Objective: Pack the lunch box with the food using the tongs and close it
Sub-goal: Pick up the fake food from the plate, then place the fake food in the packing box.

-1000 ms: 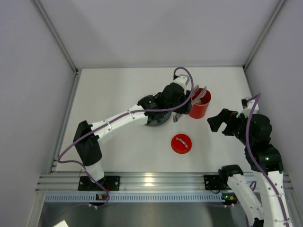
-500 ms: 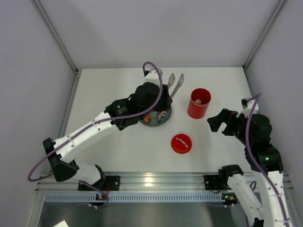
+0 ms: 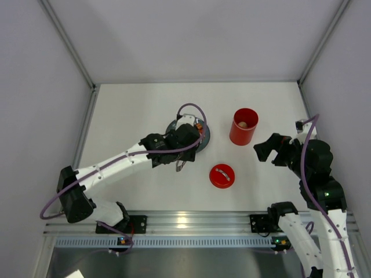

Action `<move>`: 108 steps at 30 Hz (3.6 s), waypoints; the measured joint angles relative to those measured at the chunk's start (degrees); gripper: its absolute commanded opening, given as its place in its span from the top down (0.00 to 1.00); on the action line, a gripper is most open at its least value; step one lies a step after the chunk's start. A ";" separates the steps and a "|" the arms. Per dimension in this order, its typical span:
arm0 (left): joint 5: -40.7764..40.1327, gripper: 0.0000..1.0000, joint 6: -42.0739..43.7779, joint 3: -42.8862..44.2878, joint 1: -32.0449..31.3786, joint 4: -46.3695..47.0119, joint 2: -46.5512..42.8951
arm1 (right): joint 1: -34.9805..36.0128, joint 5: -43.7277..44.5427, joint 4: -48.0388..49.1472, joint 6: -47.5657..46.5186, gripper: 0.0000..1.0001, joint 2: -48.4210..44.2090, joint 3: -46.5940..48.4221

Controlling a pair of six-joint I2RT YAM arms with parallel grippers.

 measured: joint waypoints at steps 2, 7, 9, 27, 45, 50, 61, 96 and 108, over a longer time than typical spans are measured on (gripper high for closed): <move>0.20 0.43 -0.22 -0.70 0.00 -0.28 0.35 | 0.00 0.00 0.00 0.00 0.01 0.00 0.00; 0.44 0.41 -0.59 -2.25 0.02 -0.17 1.90 | 0.00 0.00 0.00 -0.02 0.00 0.02 0.00; 0.55 0.41 -0.61 -2.78 0.02 -0.09 2.78 | 0.00 0.00 0.00 -0.02 0.01 0.02 0.00; 3.13 0.42 -0.22 -4.26 3.61 2.91 7.78 | 0.00 0.00 0.02 -0.04 0.01 0.94 0.00; 8.83 0.66 0.46 -4.28 5.79 5.70 10.73 | 0.00 -0.02 0.17 0.00 0.01 0.79 -0.44; 8.94 0.73 0.44 -4.28 5.79 5.68 10.58 | 0.00 -0.04 0.20 0.00 0.01 0.76 -0.44; 7.54 0.74 0.52 -3.34 5.79 2.82 6.19 | 0.00 -0.07 0.39 0.02 0.01 0.76 -1.18; 19.43 0.74 8.59 23.65 2.34 13.20 20.24 | -0.02 0.04 -0.11 -0.07 0.01 1.73 0.42; 20.04 0.60 9.40 26.40 2.23 14.71 24.65 | 0.00 0.04 -0.09 -0.07 0.00 2.01 1.55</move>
